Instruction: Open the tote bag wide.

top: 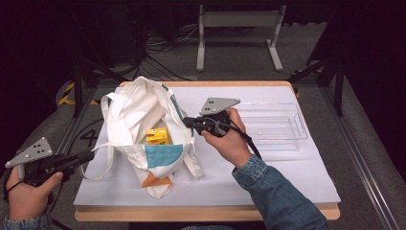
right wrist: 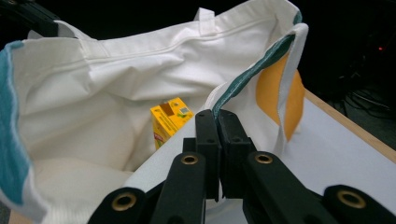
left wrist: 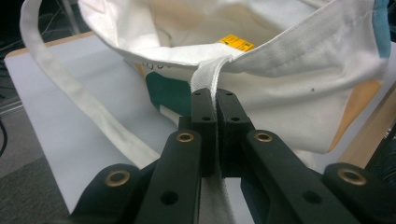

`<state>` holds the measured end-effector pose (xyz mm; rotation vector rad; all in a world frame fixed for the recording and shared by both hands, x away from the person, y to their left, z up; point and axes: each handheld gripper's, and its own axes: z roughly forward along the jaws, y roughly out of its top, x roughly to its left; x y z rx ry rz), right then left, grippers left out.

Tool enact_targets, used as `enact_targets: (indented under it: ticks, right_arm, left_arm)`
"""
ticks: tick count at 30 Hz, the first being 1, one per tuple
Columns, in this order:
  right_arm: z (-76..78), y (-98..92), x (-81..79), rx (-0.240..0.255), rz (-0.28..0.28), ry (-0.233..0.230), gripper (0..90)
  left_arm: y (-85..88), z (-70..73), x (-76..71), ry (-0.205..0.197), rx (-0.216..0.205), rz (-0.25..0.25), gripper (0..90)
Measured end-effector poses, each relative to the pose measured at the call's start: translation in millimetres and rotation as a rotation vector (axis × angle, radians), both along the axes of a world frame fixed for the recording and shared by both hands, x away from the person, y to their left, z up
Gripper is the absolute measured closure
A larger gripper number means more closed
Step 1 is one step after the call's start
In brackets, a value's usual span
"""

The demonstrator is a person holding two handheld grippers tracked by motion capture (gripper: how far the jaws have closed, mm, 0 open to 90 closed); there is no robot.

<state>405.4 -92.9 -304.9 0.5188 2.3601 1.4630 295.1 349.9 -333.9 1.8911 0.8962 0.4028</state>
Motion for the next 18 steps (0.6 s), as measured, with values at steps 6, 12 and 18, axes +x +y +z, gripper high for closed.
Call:
enact_targets:
  ticks: [6,12,18]
  right_arm:
    - [-0.8,-19.9,-5.8,-0.011,-0.057,-0.004,88.2]
    - [-6.1,-35.4,-12.0,-0.036,-0.107,-0.007,88.3]
    - [-13.3,-49.2,-14.0,-0.026,-0.13,0.019,88.3]
  left_arm:
    - [-0.5,-0.4,0.6,0.007,0.019,0.005,87.4]
    - [-1.3,-1.8,1.4,0.023,0.026,0.001,87.4]
    - [-3.2,-2.7,2.1,0.03,0.025,-0.011,87.5]
